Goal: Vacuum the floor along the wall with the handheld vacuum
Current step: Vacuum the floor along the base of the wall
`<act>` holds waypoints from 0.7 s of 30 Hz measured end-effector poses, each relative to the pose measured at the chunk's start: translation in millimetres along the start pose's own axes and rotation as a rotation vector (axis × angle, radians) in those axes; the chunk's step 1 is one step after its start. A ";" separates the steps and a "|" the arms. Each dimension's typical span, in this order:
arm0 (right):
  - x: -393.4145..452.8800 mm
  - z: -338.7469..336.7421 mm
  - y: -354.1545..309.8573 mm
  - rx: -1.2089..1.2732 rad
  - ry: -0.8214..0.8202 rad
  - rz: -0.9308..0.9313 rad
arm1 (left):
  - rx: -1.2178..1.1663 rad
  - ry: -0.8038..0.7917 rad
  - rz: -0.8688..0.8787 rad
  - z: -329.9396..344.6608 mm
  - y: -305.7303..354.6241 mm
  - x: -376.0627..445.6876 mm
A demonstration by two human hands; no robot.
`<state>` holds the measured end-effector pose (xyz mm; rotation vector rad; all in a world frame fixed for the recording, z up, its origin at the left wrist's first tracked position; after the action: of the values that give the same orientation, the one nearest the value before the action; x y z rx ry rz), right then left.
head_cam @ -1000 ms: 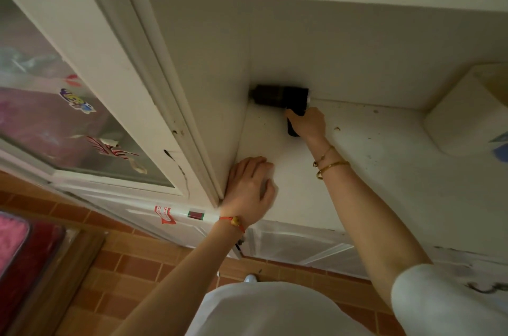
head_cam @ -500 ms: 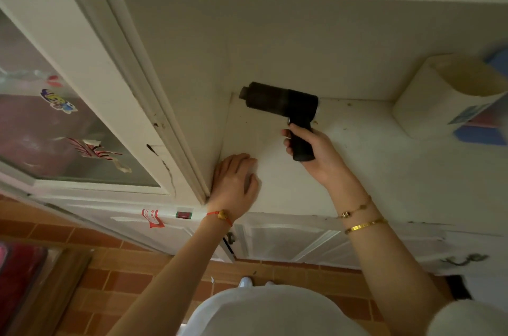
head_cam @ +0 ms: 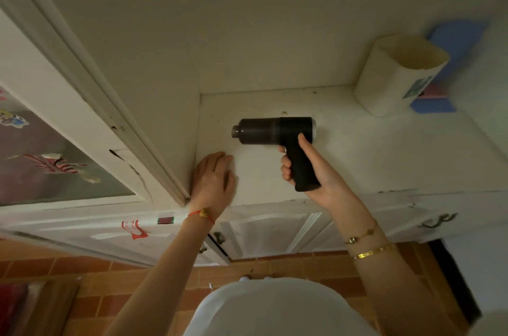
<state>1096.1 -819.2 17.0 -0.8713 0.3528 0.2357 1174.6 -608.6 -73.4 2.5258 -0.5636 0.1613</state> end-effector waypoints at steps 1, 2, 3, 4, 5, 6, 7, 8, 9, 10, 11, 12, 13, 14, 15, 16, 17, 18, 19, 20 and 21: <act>-3.5 -2.5 1.1 0.000 0.002 -0.004 | -0.013 -0.009 0.004 0.3 0.2 -0.1; -7.8 -4.8 1.6 0.005 0.002 -0.005 | -0.030 -0.013 0.012 0.4 1.7 -0.8; -12.8 -7.3 2.1 0.015 -0.002 -0.005 | -0.044 -0.014 0.025 0.6 4.4 -2.0; -18.5 -9.8 2.3 0.028 -0.015 -0.003 | -0.052 -0.013 0.042 0.1 8.4 -3.8; -25.1 -12.2 2.5 0.038 -0.031 0.000 | -0.057 -0.012 0.061 -0.7 13.3 -5.9; -32.5 -15.0 2.7 0.045 -0.039 0.003 | -0.061 -0.011 0.085 -1.6 18.7 -7.9; -39.8 -17.4 3.3 0.049 -0.040 0.005 | -0.067 -0.009 0.110 -2.6 24.3 -9.9; -46.9 -19.6 4.6 0.058 -0.031 0.006 | -0.077 -0.008 0.134 -3.4 29.5 -11.6; -54.4 -20.5 6.1 0.074 -0.014 0.000 | -0.090 -0.009 0.158 -4.0 34.8 -13.4; -61.6 -21.6 8.6 0.089 0.008 -0.014 | -0.106 -0.017 0.181 -4.4 39.5 -15.6; -68.4 -23.2 11.8 0.100 0.034 -0.034 | -0.123 -0.033 0.201 -5.0 44.2 -18.0; -74.9 -25.2 16.1 0.104 0.061 -0.053 | -0.140 -0.054 0.221 -5.5 48.5 -20.5; -81.6 -26.6 21.4 0.103 0.088 -0.070 | -0.157 -0.078 0.245 -5.4 51.9 -23.0; -88.4 -28.2 27.5 0.099 0.115 -0.086 | -0.174 -0.104 0.269 -5.0 55.1 -25.2; -95.0 -29.5 34.8 0.097 0.144 -0.103 | -0.191 -0.131 0.291 -4.4 57.2 -27.4; -101.5 -30.4 42.6 0.098 0.178 -0.118 | -0.205 -0.158 0.311 -4.0 58.2 -29.6; -107.9 -30.0 50.4 0.104 0.215 -0.130 | -0.214 -0.182 0.336 -3.7 58.6 -31.7; -114.7 -28.5 58.5 0.114 0.255 -0.139 | -0.221 -0.208 0.364 -3.6 57.9 -34.0; -121.5 -25.9 66.3 0.121 0.295 -0.145 | -0.226 -0.235 0.395 -4.2 57.0 -36.5; -128.4 -23.1 74.5 0.124 0.337 -0.149 | -0.230 -0.262 0.423 -4.7 55.8 -38.5; -135.5 -20.6 83.8 0.129 0.382 -0.152 | -0.234 -0.285 0.450 -5.3 54.3 -40.3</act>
<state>939.0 -790.9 -0.5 -0.8092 0.6463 -0.0970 1115.1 -632.8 -51.8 2.1737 -1.1890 -0.1008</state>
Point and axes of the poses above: each hand's wrist, its own x-axis towards the middle knuckle, its own z-axis out of the palm, y = z × x, the point moved 1 cm from there along x, towards the middle knuckle
